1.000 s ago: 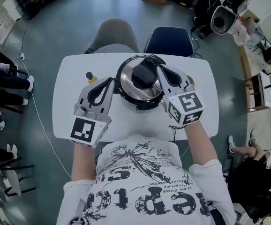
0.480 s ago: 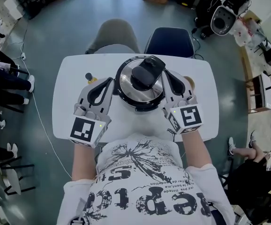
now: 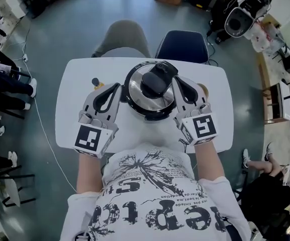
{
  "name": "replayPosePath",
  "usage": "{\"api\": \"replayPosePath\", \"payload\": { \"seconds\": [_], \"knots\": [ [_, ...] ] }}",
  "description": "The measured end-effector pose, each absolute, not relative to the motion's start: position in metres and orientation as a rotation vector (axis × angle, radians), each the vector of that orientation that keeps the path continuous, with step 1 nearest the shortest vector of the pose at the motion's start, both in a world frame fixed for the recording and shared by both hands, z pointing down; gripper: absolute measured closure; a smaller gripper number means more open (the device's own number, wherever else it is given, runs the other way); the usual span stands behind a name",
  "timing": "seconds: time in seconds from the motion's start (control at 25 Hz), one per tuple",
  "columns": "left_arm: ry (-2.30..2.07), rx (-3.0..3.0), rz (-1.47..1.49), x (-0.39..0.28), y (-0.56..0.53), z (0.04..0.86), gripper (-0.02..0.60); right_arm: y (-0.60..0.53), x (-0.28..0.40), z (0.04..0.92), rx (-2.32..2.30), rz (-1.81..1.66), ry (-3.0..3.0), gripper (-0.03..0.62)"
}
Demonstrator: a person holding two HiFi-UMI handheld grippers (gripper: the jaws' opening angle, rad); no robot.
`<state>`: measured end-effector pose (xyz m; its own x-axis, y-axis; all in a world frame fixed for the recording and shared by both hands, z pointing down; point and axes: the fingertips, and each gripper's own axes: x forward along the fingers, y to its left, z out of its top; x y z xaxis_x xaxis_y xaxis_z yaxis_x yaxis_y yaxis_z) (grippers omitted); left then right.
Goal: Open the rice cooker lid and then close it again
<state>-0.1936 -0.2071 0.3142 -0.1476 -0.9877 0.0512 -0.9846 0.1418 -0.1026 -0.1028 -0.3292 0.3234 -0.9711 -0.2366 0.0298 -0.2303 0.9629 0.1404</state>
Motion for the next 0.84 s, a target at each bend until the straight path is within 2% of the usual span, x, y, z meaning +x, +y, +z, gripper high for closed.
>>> {"api": "replayPosePath", "payload": {
  "seconds": [0.84],
  "knots": [
    [2.345,-2.064,-0.192,-0.193,-0.208,0.326,0.568,-0.317,-0.108,0.341,0.284,-0.176,-3.055,0.583]
  ]
}}
